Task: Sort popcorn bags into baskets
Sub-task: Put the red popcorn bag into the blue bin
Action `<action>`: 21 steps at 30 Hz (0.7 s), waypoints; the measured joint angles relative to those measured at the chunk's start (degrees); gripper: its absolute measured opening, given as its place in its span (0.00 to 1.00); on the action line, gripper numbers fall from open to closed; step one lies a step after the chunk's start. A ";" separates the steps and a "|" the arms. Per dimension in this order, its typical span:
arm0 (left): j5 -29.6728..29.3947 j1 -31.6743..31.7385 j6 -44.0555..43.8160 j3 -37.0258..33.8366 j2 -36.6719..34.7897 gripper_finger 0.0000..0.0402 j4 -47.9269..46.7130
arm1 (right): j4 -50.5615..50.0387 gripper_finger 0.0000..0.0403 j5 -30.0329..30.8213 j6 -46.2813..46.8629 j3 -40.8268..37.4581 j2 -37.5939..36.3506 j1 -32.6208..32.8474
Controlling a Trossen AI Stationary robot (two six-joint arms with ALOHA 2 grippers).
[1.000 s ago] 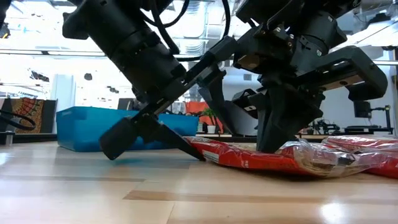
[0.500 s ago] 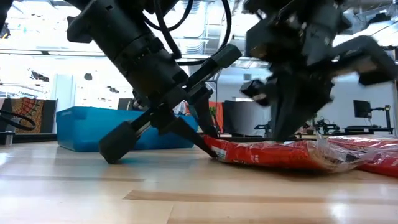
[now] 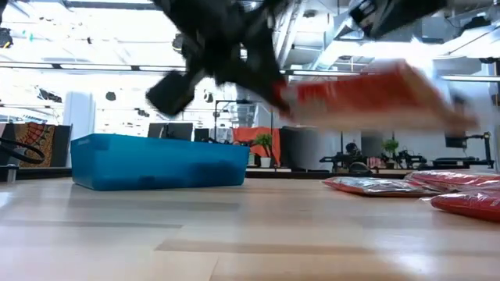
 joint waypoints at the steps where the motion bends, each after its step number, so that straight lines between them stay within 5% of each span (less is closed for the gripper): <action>1: -0.19 0.03 1.31 0.95 -1.19 0.01 -1.88 | -0.60 0.08 1.04 0.37 0.04 -1.89 -0.01; 10: -12.11 0.48 3.53 5.80 -15.67 0.00 -35.75 | -4.85 0.05 6.63 2.25 0.04 -11.77 -0.06; 21: -17.64 0.57 -13.26 5.82 -25.64 0.00 -79.48 | -6.63 0.09 12.14 2.40 0.04 -11.28 -0.33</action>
